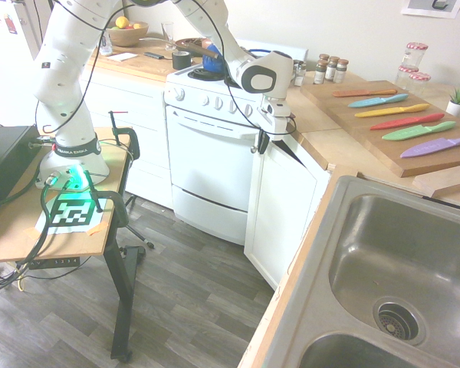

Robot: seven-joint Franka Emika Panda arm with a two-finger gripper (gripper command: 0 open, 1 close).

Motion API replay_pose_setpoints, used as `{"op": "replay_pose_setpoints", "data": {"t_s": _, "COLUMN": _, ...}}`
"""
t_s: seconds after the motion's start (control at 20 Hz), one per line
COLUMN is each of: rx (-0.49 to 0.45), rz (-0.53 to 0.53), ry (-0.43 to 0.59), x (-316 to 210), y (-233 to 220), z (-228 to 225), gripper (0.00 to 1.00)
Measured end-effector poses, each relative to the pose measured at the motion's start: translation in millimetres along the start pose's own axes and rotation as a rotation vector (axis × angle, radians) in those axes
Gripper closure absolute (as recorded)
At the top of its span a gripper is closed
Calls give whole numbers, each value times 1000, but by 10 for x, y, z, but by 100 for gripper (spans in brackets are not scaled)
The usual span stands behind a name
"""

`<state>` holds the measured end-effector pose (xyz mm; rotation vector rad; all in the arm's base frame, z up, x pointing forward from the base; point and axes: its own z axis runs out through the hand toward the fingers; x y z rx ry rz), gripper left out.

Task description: Close the cabinet

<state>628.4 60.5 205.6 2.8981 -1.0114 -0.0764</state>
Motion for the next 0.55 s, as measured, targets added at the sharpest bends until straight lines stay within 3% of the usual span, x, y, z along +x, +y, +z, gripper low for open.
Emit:
{"op": "replay_pose_setpoints", "data": {"t_s": 0.25, "rx": 59, "rz": 27, "ry": 34, "x": 7, "y": 654, "z": -211, "gripper": 100}}
{"op": "replay_pose_setpoints", "data": {"t_s": 0.45, "rx": 147, "rz": 103, "ry": 36, "x": 182, "y": 1833, "z": -72, "gripper": 100}}
{"op": "replay_pose_setpoints", "data": {"t_s": 0.55, "rx": 191, "rz": 149, "ry": -10, "x": 119, "y": 2503, "z": 124, "gripper": 100}}
